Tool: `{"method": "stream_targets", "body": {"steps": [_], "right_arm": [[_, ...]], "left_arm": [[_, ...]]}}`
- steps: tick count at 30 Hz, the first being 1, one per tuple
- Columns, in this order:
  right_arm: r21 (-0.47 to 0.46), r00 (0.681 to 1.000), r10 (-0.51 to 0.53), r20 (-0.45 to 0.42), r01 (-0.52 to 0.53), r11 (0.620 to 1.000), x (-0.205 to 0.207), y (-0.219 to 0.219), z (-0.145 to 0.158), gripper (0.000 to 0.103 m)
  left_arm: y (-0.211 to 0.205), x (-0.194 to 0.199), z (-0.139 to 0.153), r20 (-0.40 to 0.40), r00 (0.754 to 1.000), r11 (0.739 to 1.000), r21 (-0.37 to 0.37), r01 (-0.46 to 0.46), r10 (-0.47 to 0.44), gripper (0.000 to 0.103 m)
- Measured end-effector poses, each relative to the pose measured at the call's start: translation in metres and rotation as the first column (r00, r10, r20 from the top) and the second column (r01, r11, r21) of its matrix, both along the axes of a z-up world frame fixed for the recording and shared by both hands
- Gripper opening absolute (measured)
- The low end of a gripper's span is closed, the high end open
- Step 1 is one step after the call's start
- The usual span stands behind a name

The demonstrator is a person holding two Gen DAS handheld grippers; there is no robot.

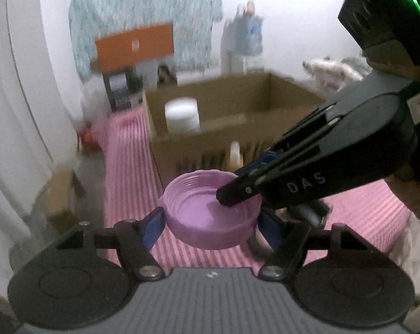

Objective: Organize rigid objects
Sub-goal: 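Carry the purple lid into the box and open the right tool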

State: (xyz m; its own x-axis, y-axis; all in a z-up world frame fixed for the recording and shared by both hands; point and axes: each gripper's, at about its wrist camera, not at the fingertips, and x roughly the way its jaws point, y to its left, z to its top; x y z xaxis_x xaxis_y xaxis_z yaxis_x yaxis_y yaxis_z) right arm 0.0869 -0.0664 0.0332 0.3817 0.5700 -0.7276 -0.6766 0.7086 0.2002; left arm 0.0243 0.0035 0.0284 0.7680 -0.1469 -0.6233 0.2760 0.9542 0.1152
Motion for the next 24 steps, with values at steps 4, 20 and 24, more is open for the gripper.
{"method": "stream_targets", "body": {"steps": [4, 20, 24], "right_arm": [[0.062, 0.993, -0.038, 0.111, 0.031, 0.998, 0.000, -0.019, 0.050, 0.013], [0.073, 0.957, -0.257, -0.131, 0.268, 0.961, 0.212, -0.105, 0.064, 0.013], [0.036, 0.928, -0.284, -0.241, 0.301, 0.953, 0.256, -0.108, 0.023, 0.013]], "left_arm": [[-0.013, 0.015, 0.042, 0.108, 0.993, 0.998, 0.044, 0.051, -0.055, 0.074], [-0.076, 0.243, 0.038, -0.185, 0.961, 0.974, 0.047, 0.220, -0.208, 0.074], [-0.084, 0.287, 0.007, -0.291, 0.938, 0.973, 0.067, 0.219, -0.191, 0.074]]}}
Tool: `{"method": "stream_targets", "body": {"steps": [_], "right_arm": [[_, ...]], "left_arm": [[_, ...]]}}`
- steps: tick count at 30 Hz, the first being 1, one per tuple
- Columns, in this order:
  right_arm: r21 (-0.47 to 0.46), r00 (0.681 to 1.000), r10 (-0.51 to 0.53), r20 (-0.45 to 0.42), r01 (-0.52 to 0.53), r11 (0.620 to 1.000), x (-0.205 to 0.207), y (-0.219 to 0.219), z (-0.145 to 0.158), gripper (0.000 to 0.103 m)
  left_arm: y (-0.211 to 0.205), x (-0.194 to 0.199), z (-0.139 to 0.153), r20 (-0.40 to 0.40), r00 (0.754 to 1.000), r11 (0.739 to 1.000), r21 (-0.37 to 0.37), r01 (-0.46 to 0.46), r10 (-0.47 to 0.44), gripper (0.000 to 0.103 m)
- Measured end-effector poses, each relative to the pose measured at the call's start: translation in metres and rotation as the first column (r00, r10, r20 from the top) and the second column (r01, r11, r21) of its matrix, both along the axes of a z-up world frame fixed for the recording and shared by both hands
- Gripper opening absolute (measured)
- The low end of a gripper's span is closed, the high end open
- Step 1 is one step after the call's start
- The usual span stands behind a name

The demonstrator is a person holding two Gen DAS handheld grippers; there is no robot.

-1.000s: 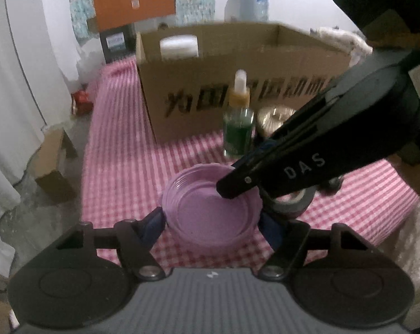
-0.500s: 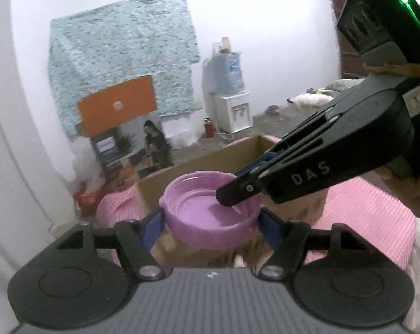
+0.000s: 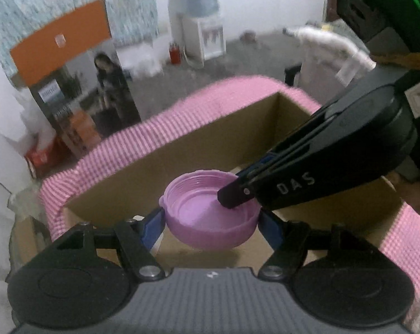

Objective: Organize rigid objects
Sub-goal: 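Carry the purple lid into the box and open the right tool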

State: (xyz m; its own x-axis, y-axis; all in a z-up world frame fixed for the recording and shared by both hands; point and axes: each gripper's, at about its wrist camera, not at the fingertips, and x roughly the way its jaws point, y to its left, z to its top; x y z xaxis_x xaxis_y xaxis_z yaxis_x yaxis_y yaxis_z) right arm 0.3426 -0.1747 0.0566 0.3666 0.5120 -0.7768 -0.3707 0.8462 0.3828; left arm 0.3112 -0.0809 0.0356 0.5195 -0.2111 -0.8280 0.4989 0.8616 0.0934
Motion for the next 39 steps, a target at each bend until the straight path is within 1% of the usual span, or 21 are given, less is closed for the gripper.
{"method": "stream_targets", "body": {"steps": [2, 5, 12, 14, 17, 21, 24, 27, 29, 31, 33, 34, 35, 36, 39], "right_arm": [[-0.007, 0.999, -0.003, -0.037, 0.002, 1.000, 0.017, 0.000, -0.017, 0.013], [-0.011, 0.997, -0.009, -0.080, 0.008, 1.000, 0.039, 0.002, -0.036, 0.013], [-0.020, 0.992, -0.007, -0.124, 0.005, 1.000, 0.064, 0.011, -0.056, 0.011], [-0.016, 0.991, -0.008, -0.136, 0.006, 1.000, 0.068, 0.012, -0.061, 0.010], [-0.015, 0.989, -0.011, -0.145, 0.009, 1.000, 0.075, 0.015, -0.069, 0.010], [-0.012, 0.988, -0.021, -0.153, 0.020, 1.000, 0.084, 0.020, -0.079, 0.010], [-0.005, 0.988, -0.031, -0.148, 0.031, 1.000, 0.086, 0.022, -0.081, 0.010], [0.016, 0.992, -0.038, -0.118, 0.040, 0.999, 0.082, 0.021, -0.073, 0.012], [0.037, 0.995, -0.046, -0.087, 0.050, 0.998, 0.072, 0.014, -0.059, 0.014], [0.063, 0.997, -0.054, -0.060, 0.058, 0.996, 0.059, 0.008, -0.044, 0.020], [0.091, 0.998, -0.063, -0.026, 0.065, 0.994, 0.042, 0.000, -0.027, 0.035], [0.104, 0.998, -0.066, 0.001, 0.066, 0.992, 0.031, -0.005, -0.016, 0.038], [0.115, 0.997, -0.066, 0.025, 0.063, 0.991, 0.019, -0.010, -0.007, 0.044], [0.124, 0.996, -0.071, 0.046, 0.065, 0.990, 0.008, -0.015, 0.002, 0.048], [0.174, 0.992, -0.072, 0.107, 0.053, 0.983, -0.035, -0.033, 0.030, 0.048]], "left_arm": [[-0.005, 0.015, -0.011, -0.040, 0.999, 1.000, 0.023, -0.011, 0.011, 0.074], [-0.008, 0.033, -0.023, -0.072, 0.997, 0.998, 0.060, -0.021, 0.026, 0.074], [-0.013, 0.060, -0.037, -0.138, 0.987, 0.990, 0.122, -0.069, 0.086, 0.074], [-0.014, 0.066, -0.040, -0.141, 0.985, 0.987, 0.140, -0.082, 0.102, 0.074], [-0.015, 0.067, -0.040, -0.133, 0.986, 0.985, 0.152, -0.082, 0.102, 0.074], [-0.018, 0.063, -0.036, -0.115, 0.988, 0.983, 0.160, -0.084, 0.103, 0.074], [-0.018, 0.055, -0.028, -0.092, 0.990, 0.984, 0.153, -0.090, 0.105, 0.074], [-0.015, 0.040, -0.012, -0.056, 0.993, 0.988, 0.122, -0.095, 0.103, 0.078], [-0.012, 0.027, 0.003, -0.028, 0.994, 0.991, 0.093, -0.098, 0.101, 0.080], [-0.008, 0.011, 0.019, -0.002, 0.995, 0.993, 0.059, -0.098, 0.099, 0.081], [-0.003, -0.008, 0.036, 0.028, 0.995, 0.995, 0.030, -0.098, 0.097, 0.083], [0.000, -0.018, 0.044, 0.047, 0.994, 0.995, 0.016, -0.100, 0.099, 0.084], [0.004, -0.030, 0.054, 0.067, 0.993, 0.995, -0.004, -0.101, 0.101, 0.085], [0.007, -0.043, 0.061, 0.082, 0.991, 0.995, -0.019, -0.101, 0.102, 0.087], [0.018, -0.083, 0.082, 0.126, 0.986, 0.992, -0.071, -0.101, 0.109, 0.089]]}}
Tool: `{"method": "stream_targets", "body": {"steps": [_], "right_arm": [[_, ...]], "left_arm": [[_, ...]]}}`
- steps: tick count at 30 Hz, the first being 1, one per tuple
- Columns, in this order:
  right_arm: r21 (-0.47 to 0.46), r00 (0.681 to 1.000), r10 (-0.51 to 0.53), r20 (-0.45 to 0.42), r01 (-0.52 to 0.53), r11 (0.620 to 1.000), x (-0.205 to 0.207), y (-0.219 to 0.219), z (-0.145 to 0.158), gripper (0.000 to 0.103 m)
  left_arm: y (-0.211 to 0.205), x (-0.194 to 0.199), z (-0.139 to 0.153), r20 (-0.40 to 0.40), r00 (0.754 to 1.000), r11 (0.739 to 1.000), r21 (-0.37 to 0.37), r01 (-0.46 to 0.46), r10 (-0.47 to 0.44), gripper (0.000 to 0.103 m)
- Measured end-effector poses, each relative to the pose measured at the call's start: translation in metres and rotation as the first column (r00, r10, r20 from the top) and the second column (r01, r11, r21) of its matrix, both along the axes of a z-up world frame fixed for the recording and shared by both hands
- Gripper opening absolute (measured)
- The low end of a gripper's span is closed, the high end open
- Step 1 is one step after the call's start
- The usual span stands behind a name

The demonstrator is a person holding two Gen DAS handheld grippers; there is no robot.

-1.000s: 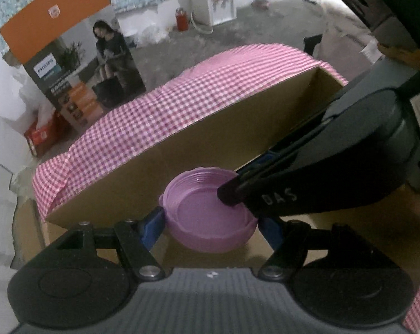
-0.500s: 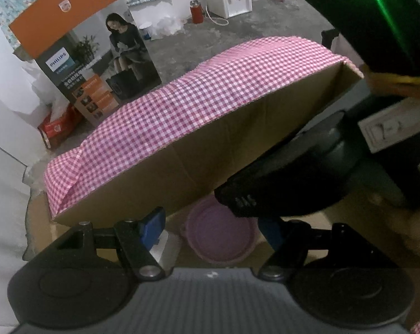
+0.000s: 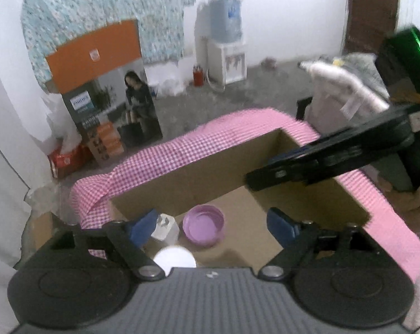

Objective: Organize rigid objects
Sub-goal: 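Carry the purple lid into the box and open the right tool, then grasp the black tape roll by its rim with the right tool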

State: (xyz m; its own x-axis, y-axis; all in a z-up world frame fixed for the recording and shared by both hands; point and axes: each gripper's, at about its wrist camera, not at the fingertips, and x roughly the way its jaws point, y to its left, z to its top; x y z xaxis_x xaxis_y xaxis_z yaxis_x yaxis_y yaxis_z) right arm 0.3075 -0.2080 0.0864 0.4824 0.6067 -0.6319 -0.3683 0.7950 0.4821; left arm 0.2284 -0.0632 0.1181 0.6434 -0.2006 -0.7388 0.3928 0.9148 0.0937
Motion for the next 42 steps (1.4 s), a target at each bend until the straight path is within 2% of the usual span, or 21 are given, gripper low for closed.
{"method": "stream_targets", "body": {"steps": [3, 7, 11, 16, 20, 26, 29, 30, 31, 36, 42], "right_arm": [[0.053, 0.998, 0.003, 0.065, -0.006, 0.999, -0.050, -0.018, 0.021, 0.048], [0.098, 0.992, 0.015, 0.124, -0.027, 0.995, -0.118, -0.038, 0.031, 0.048], [0.126, 0.995, 0.038, 0.097, -0.050, 0.991, -0.175, -0.038, 0.006, 0.048], [0.061, 0.998, 0.063, 0.018, -0.064, 0.996, -0.218, -0.011, -0.046, 0.046], [-0.010, 0.995, 0.100, -0.027, -0.100, 0.995, -0.227, 0.019, -0.075, 0.038], [-0.175, 0.987, 0.157, -0.034, -0.161, 0.971, -0.216, 0.057, -0.094, 0.028], [-0.225, 0.983, 0.178, -0.052, -0.185, 0.957, -0.211, 0.064, -0.103, 0.024], [-0.241, 0.981, 0.183, -0.058, -0.192, 0.951, -0.205, 0.068, -0.109, 0.023], [-0.254, 0.980, 0.190, -0.065, -0.200, 0.946, -0.202, 0.074, -0.112, 0.022], [-0.288, 0.974, 0.212, -0.080, -0.226, 0.930, -0.194, 0.087, -0.122, 0.021], [-0.271, 0.966, 0.238, -0.099, -0.257, 0.928, -0.195, 0.100, -0.122, 0.021]], "left_arm": [[0.013, -0.042, 0.011, 0.044, 0.999, 0.999, -0.049, -0.002, 0.004, 0.093], [0.026, -0.091, 0.003, 0.052, 0.999, 0.996, -0.092, -0.010, 0.015, 0.093], [0.031, -0.133, -0.032, 0.006, 1.000, 0.992, -0.128, -0.010, 0.011, 0.093], [0.021, -0.159, -0.091, -0.072, 0.997, 0.994, -0.111, 0.011, -0.019, 0.093], [0.007, -0.162, -0.132, -0.117, 0.992, 0.997, -0.071, 0.033, -0.041, 0.093], [-0.005, -0.161, -0.161, -0.129, 0.990, 0.998, -0.033, 0.045, -0.048, 0.086], [-0.010, -0.161, -0.170, -0.119, 0.992, 0.999, 0.001, 0.053, -0.053, 0.079], [-0.011, -0.162, -0.172, -0.115, 0.992, 0.998, 0.010, 0.055, -0.053, 0.073], [-0.012, -0.163, -0.174, -0.113, 0.992, 0.998, 0.014, 0.058, -0.056, 0.069], [-0.009, -0.165, -0.178, -0.112, 0.993, 0.999, -0.001, 0.044, -0.044, 0.068], [0.004, -0.173, -0.180, -0.121, 0.993, 1.000, -0.005, 0.012, -0.013, 0.070]]}}
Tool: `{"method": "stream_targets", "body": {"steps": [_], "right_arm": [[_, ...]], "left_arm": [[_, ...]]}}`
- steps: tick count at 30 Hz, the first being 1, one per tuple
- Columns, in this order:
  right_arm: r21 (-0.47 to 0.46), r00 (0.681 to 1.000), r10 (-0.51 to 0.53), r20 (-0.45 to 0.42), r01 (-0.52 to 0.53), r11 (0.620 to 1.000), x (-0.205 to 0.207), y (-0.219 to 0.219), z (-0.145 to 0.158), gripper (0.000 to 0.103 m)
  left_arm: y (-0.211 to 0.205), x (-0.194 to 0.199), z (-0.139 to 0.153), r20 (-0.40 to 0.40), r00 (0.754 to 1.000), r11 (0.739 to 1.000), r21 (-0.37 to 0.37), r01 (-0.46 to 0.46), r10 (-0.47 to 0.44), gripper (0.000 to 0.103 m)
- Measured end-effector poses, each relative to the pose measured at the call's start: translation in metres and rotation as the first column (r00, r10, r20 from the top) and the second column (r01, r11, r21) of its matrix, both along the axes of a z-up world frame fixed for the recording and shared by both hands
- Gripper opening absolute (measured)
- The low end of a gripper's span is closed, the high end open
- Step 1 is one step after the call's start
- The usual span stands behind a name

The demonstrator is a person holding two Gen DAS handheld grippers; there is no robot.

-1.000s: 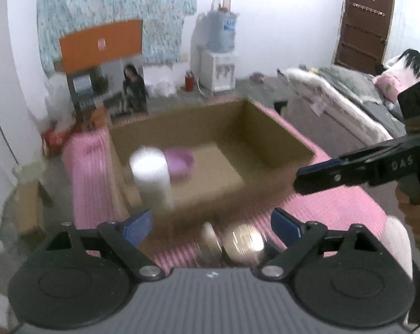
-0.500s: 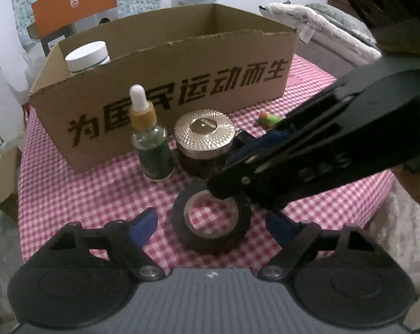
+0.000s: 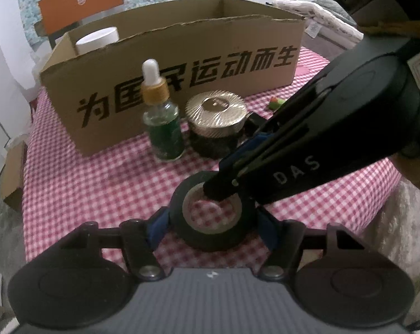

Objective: Organize rigid objects
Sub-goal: 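Grasp the black tape roll by its rim with the right tool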

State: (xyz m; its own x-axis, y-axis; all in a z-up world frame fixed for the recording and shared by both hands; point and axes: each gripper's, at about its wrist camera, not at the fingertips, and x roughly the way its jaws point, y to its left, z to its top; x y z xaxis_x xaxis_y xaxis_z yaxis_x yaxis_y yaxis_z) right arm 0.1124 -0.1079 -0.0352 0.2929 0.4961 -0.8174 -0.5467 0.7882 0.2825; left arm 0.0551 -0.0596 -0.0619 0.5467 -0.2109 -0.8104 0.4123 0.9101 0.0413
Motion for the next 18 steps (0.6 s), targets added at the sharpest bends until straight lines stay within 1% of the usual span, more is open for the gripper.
{"method": "stream_targets", "body": {"steps": [4, 6, 8, 10, 13, 15, 18], "right_arm": [[-0.021, 1.000, 0.011, -0.004, -0.011, 1.000, 0.000, 0.009, -0.002, 0.022], [-0.025, 1.000, 0.014, -0.008, -0.014, 1.000, 0.001, 0.010, -0.004, 0.022], [-0.040, 1.000, 0.025, -0.004, -0.025, 0.999, 0.002, 0.017, -0.004, 0.022], [-0.054, 0.999, 0.039, 0.007, -0.038, 0.998, 0.001, 0.022, -0.004, 0.022], [-0.066, 0.999, 0.041, 0.017, -0.040, 0.997, 0.002, 0.021, -0.004, 0.020], [-0.063, 0.999, 0.037, 0.025, -0.035, 0.997, 0.000, 0.021, -0.001, 0.019], [-0.050, 0.998, 0.035, 0.055, -0.032, 0.998, -0.006, 0.019, 0.012, 0.019]], "left_arm": [[0.006, -0.001, -0.001, -0.005, 1.000, 1.000, -0.013, -0.010, 0.010, 0.074], [0.007, -0.001, -0.002, -0.001, 1.000, 1.000, -0.018, -0.013, 0.013, 0.075], [0.007, -0.002, -0.002, 0.012, 1.000, 1.000, -0.025, -0.009, 0.009, 0.072], [0.007, -0.003, -0.001, 0.020, 1.000, 0.999, -0.037, -0.005, 0.006, 0.067], [0.003, -0.006, 0.001, 0.039, 0.999, 1.000, -0.019, -0.004, 0.005, 0.067], [0.004, -0.010, 0.007, 0.056, 0.998, 1.000, -0.023, -0.005, 0.006, 0.067], [0.007, -0.018, 0.029, 0.102, 0.995, 0.999, -0.037, -0.006, 0.010, 0.067]]}}
